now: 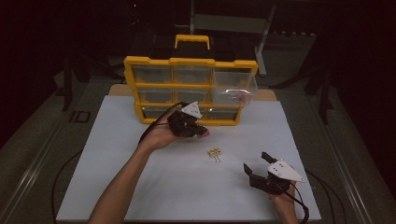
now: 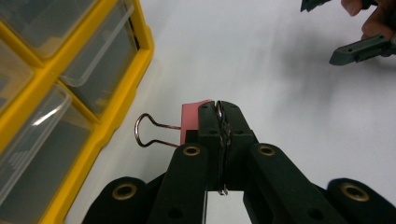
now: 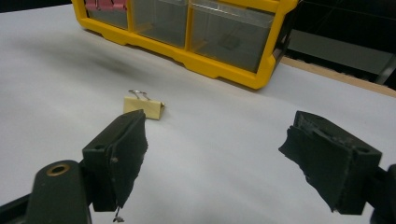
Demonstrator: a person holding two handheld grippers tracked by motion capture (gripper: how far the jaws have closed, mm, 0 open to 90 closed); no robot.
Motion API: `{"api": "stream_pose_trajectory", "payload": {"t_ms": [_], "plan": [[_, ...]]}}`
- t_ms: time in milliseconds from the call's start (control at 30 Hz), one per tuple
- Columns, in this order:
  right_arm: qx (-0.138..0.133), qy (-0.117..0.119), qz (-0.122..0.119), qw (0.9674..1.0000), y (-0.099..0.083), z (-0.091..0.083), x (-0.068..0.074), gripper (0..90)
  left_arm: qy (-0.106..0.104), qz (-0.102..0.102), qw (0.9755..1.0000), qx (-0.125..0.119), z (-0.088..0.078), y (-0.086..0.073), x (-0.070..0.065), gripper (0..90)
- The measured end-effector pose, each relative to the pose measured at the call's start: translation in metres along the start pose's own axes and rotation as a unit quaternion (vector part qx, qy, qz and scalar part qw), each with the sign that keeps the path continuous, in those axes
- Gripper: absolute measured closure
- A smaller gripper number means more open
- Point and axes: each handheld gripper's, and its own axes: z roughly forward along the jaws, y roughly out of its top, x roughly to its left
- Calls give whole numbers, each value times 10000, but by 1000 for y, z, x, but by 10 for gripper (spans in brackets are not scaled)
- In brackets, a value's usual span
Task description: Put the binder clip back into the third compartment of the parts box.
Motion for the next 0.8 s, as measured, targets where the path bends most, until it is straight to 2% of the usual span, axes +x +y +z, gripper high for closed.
{"api": "stream_pose_trajectory", "payload": {"t_ms": [267,800], "plan": [[-1,6,-6,10000,0,0,0,186,58,18,9999,-141,-13,5,1,894],[-2,3,3,10000,0,0,0,186,221,87,9994,-244,-34,15,5,893]]}}
